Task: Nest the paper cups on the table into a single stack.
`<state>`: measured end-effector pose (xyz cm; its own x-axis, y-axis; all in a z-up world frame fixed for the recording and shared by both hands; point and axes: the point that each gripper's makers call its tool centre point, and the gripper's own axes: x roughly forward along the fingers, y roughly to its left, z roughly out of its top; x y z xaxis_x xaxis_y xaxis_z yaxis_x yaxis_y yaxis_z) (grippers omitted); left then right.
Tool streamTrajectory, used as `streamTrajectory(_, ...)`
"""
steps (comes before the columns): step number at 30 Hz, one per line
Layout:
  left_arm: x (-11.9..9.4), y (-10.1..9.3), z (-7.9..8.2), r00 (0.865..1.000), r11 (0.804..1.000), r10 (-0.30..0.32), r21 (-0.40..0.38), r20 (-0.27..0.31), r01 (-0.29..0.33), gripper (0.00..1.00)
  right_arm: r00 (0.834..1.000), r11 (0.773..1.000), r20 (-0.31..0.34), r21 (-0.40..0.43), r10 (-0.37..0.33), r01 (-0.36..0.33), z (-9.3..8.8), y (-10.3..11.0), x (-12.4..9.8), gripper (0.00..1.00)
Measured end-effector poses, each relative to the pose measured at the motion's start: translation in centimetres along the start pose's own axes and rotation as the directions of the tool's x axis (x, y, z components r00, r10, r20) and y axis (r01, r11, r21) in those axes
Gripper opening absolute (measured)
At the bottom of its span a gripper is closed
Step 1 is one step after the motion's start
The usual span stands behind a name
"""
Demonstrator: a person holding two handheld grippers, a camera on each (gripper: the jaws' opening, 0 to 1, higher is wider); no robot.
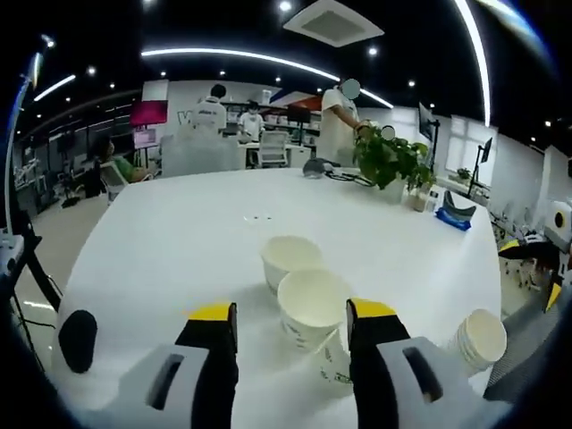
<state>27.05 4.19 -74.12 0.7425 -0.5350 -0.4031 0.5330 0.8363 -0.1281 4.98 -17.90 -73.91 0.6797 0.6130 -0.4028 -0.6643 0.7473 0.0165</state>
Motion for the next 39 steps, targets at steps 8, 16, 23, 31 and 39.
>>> streamTrajectory(8,1.6,0.8,-0.6,0.999,1.000,0.003,-0.026,-0.032,-0.004,0.37,1.000,1.000,-0.010,0.018,-0.016,0.016,-1.1,0.2,0.1,0.90)
streamTrajectory(16,3.2,0.4,-1.3,0.998,1.000,-0.005,-0.031,-0.063,0.003,0.27,0.996,0.996,-0.012,-0.017,-0.091,0.091,-1.6,-1.2,0.3,0.88)
streamTrajectory(23,3.5,0.1,-1.7,0.997,1.000,-0.006,-0.025,-0.083,0.004,0.14,0.996,0.996,-0.012,0.013,-0.091,0.091,-1.8,-1.4,0.3,0.86)
streamTrajectory(31,3.5,0.1,-1.8,0.996,1.000,-0.013,-0.027,-0.089,0.011,0.05,0.995,0.996,-0.025,0.006,-0.091,0.092,-2.0,-1.4,0.4,0.85)
streamTrajectory(39,3.5,0.2,-1.7,0.996,0.999,-0.019,-0.034,-0.088,0.016,0.00,0.995,0.996,-0.026,-0.007,-0.091,0.091,-2.0,-1.3,0.5,0.85)
